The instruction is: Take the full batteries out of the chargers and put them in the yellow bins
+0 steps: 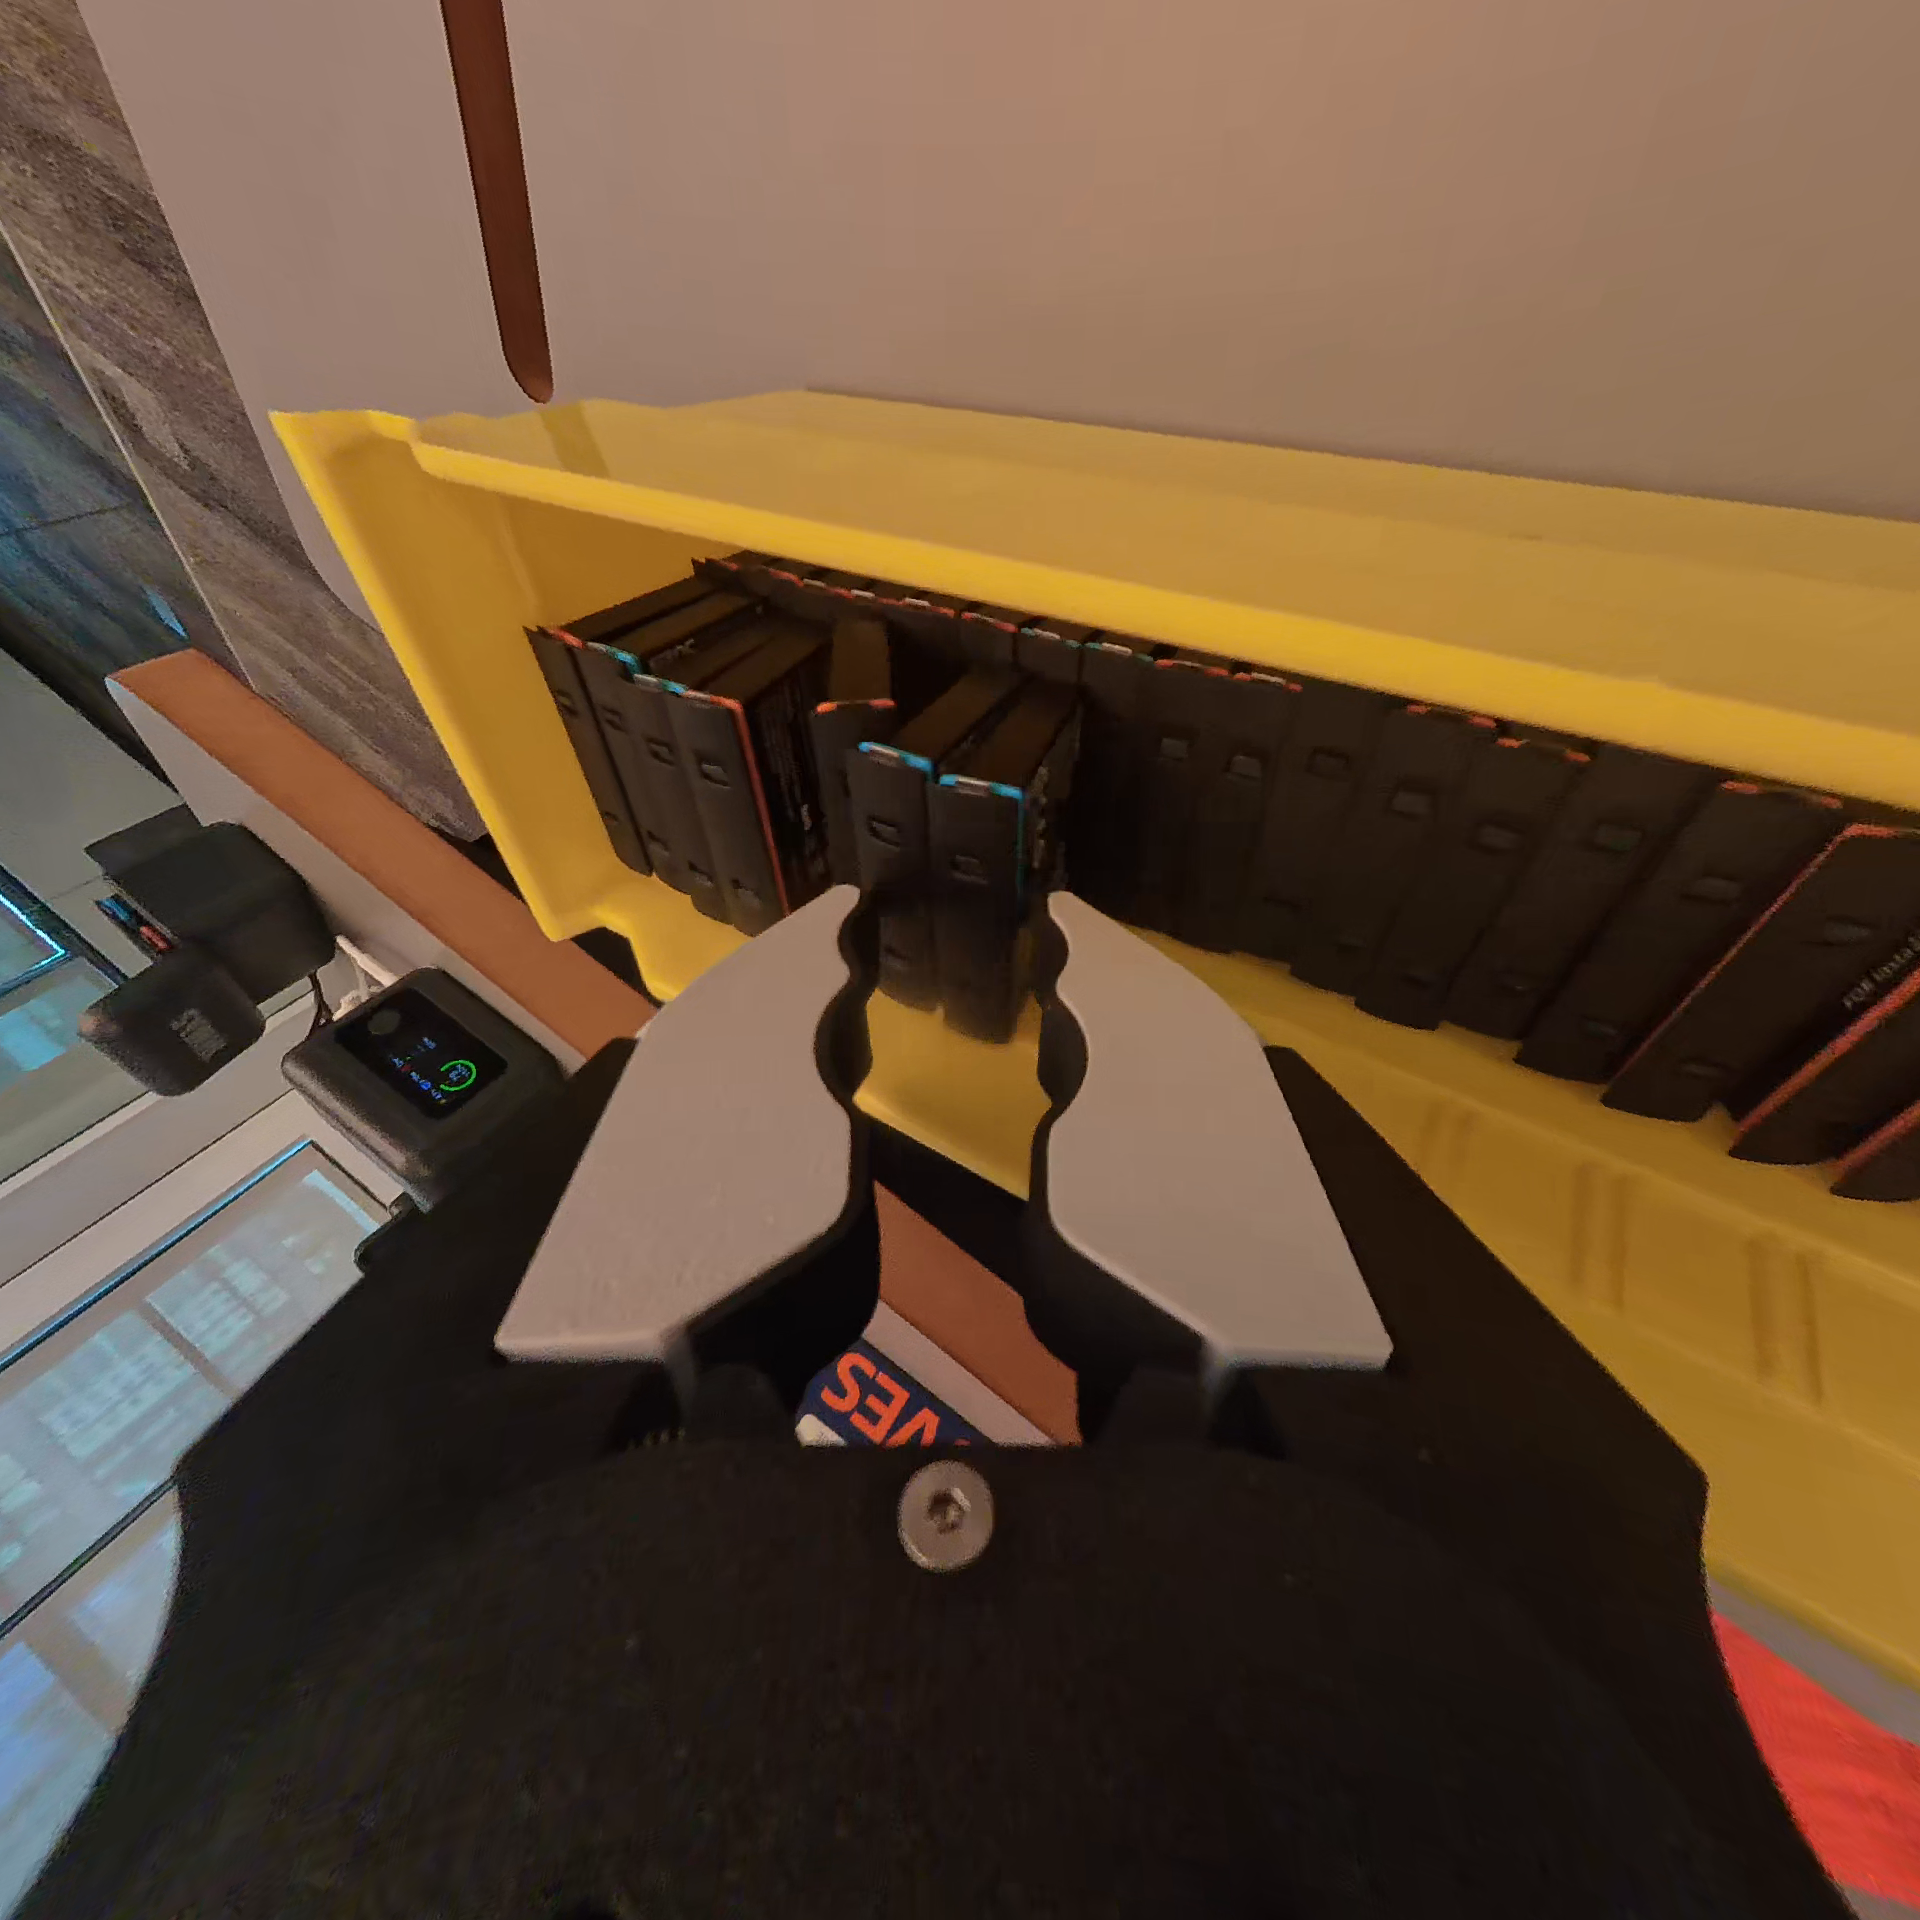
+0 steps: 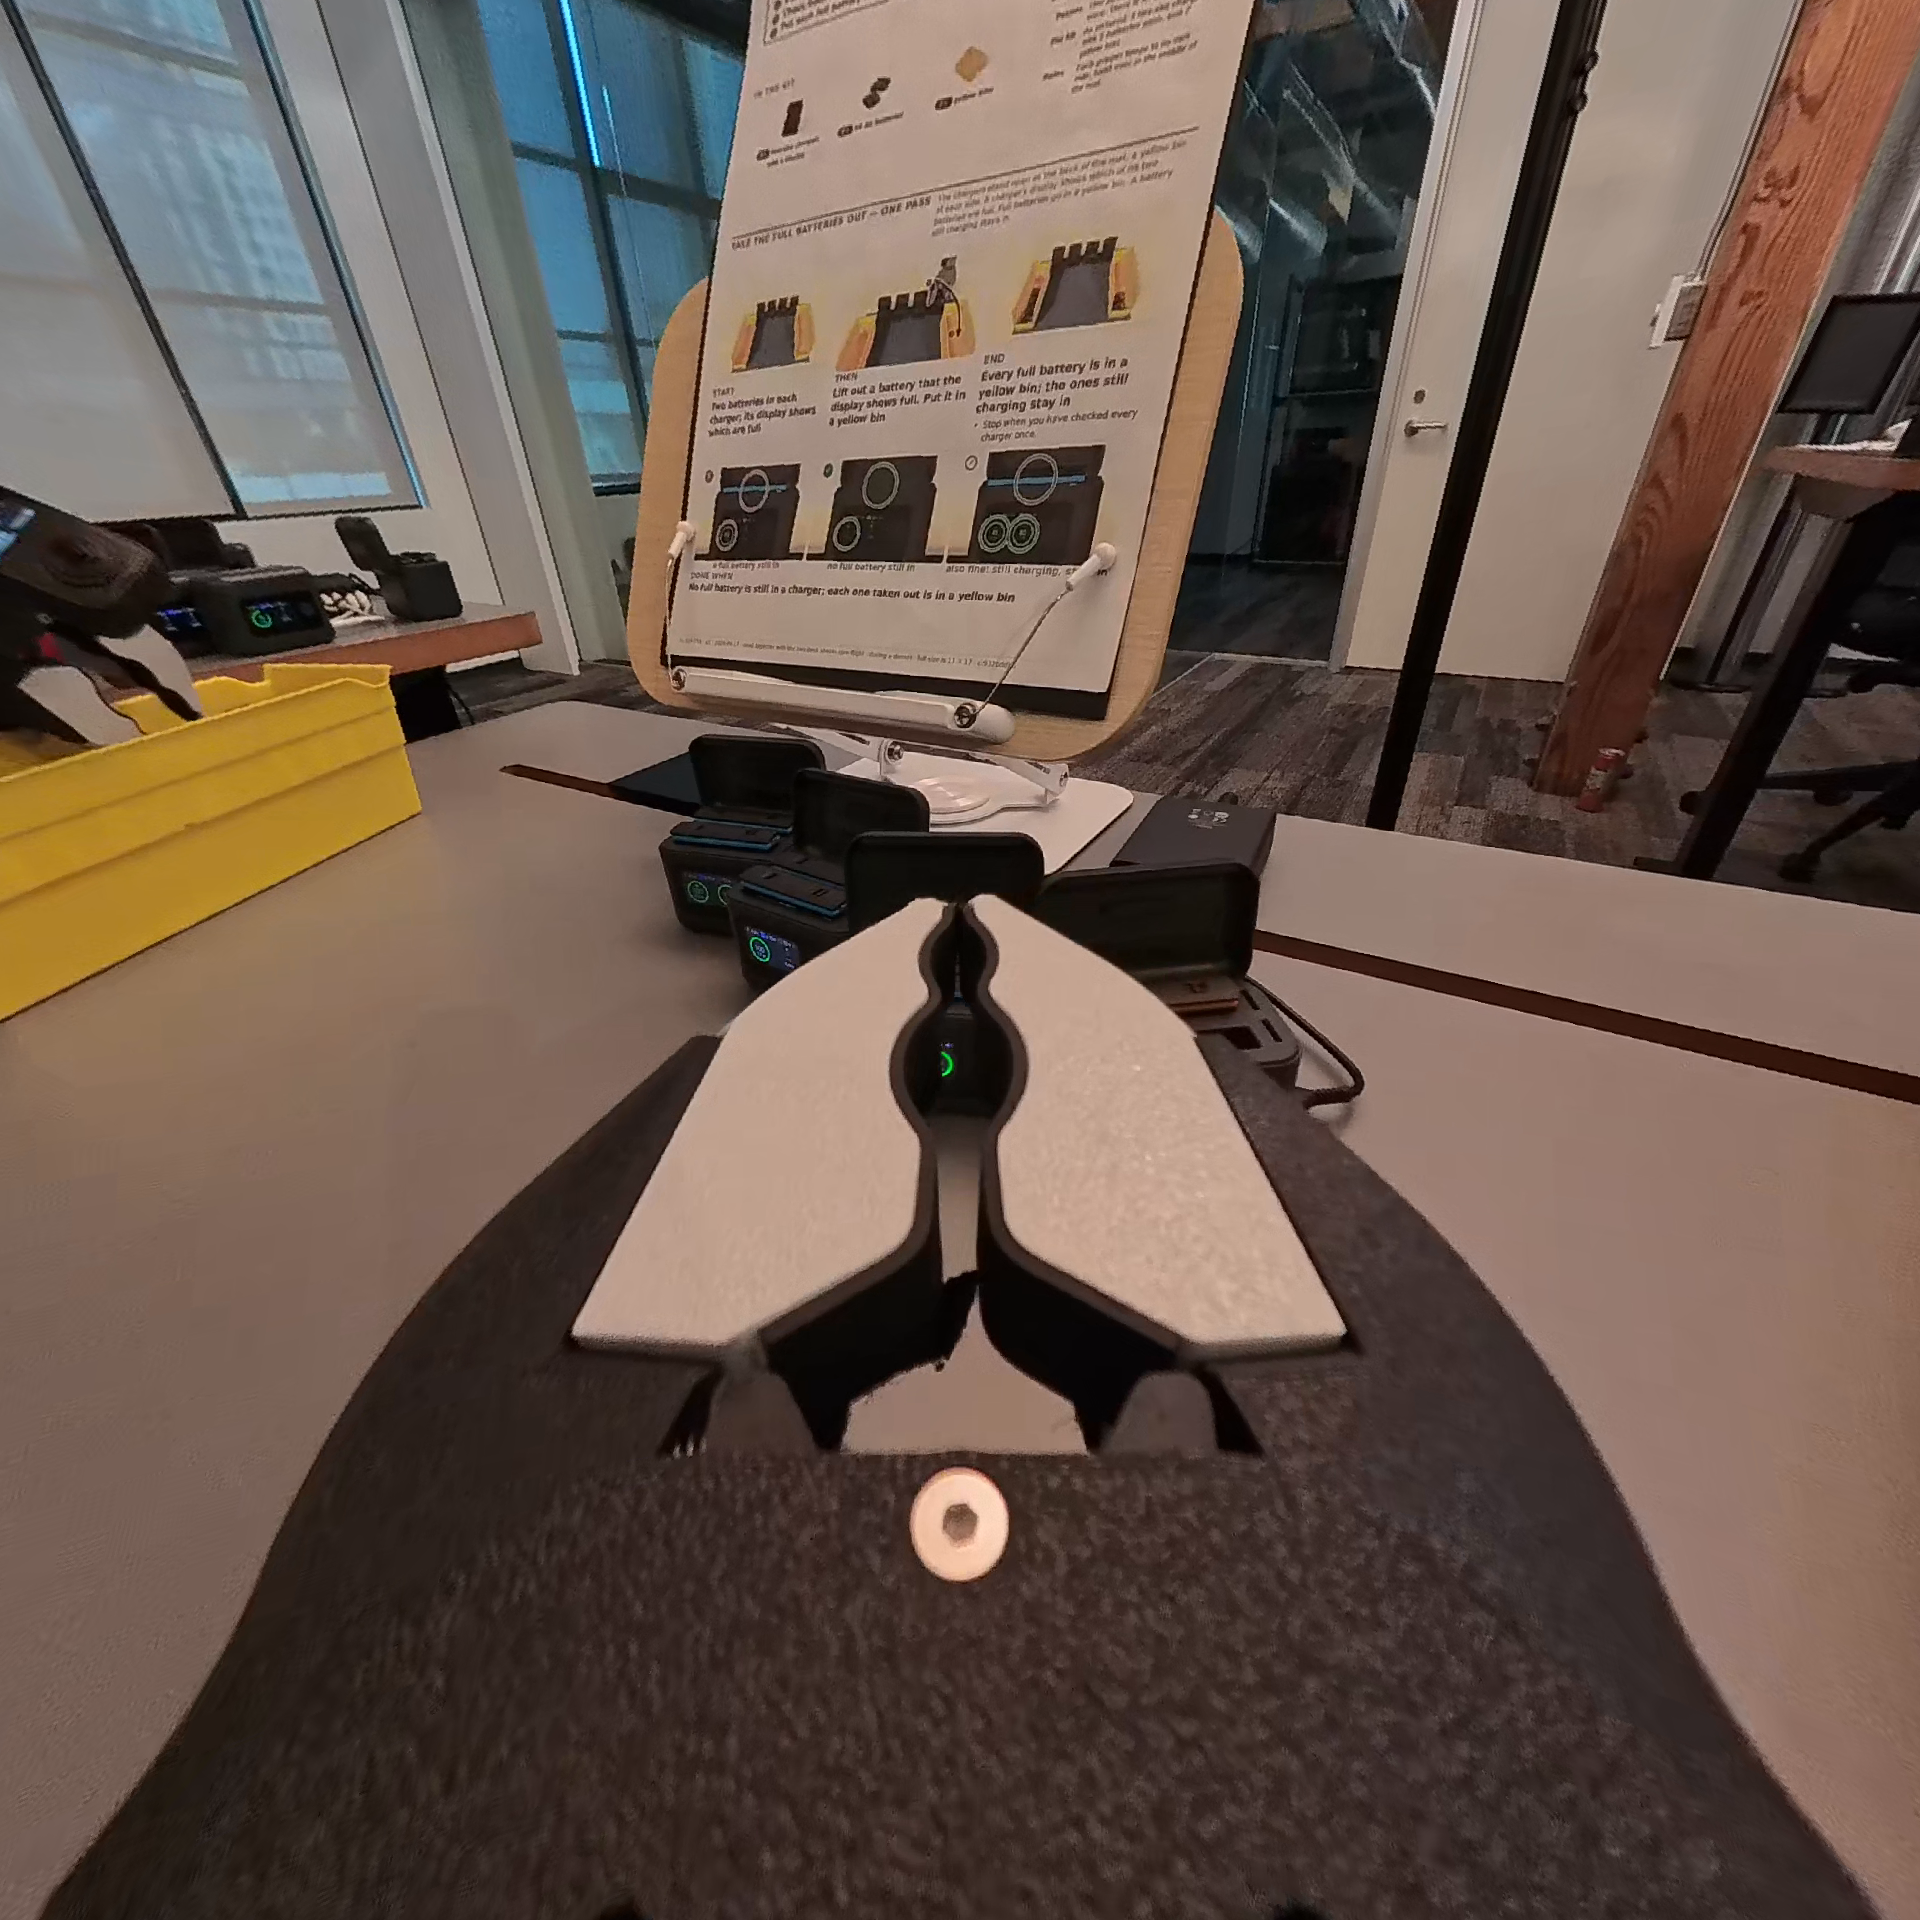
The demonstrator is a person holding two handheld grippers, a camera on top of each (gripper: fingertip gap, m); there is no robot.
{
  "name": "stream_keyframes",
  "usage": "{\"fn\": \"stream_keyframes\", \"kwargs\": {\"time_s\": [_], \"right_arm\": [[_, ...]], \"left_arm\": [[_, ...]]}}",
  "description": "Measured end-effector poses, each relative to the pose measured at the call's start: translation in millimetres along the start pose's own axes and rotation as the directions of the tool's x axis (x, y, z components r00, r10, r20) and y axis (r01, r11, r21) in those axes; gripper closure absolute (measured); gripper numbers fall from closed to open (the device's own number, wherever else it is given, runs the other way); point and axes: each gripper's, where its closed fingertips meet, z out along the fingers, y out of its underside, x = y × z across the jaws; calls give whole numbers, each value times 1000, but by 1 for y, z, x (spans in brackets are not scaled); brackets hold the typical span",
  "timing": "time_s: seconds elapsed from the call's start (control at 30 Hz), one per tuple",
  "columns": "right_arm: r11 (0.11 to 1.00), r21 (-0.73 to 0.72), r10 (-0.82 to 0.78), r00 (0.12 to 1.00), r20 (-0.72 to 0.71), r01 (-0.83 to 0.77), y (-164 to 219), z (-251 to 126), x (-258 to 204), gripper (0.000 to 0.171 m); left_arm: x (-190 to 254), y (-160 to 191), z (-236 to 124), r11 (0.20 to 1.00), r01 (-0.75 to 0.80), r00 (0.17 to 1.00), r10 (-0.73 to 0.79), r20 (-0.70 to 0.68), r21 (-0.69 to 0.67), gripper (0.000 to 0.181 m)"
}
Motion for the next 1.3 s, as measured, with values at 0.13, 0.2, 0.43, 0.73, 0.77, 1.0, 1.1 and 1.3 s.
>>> {"fn": "stream_keyframes", "kwargs": {"time_s": [0.13, 0.2, 0.43, 0.73, 0.77, 1.0, 1.1, 1.3], "right_arm": [[1000, -5, -1, 1000, 4, 1, 1, 0, -1, 171], [1000, -4, 0, 1000, 3, 0, 1, 0, 0, 171], [1000, 0, 3, 1000, -6, -3, 0, -1, 2, 171], [1000, -1, -1, 1000, -14, 1, 0, -1, 4, 171], [1000, -2, -1, 1000, -14, 1, 1, -1, 3, 171], [1000, -4, -6, 1000, -13, 5, 1, -1, 3, 171], [1000, -9, -9, 1000, -11, 9, 2, 0, 2, 171], [1000, -14, -3, 1000, -9, 3, 4, 0, 2, 171]], "left_arm": [[-3, -1, 2, 1000, 13, 1000, -13, 21, 7, 153], [-3, -1, 2, 1000, 13, 999, -14, 36, 10, 153], [0, -7, -2, 999, -25, 979, 20, 202, 21, 156], [4, -9, -9, 996, -85, 919, 71, 388, 19, 167], [5, -10, -10, 995, -95, 911, 78, 406, 22, 167], [12, -10, -17, 988, -146, 882, 109, 458, 47, 181], [5, -10, -20, 989, -131, 866, 83, 493, 63, 181], [2, -13, -15, 993, -95, 892, 53, 448, 73, 158]]}}
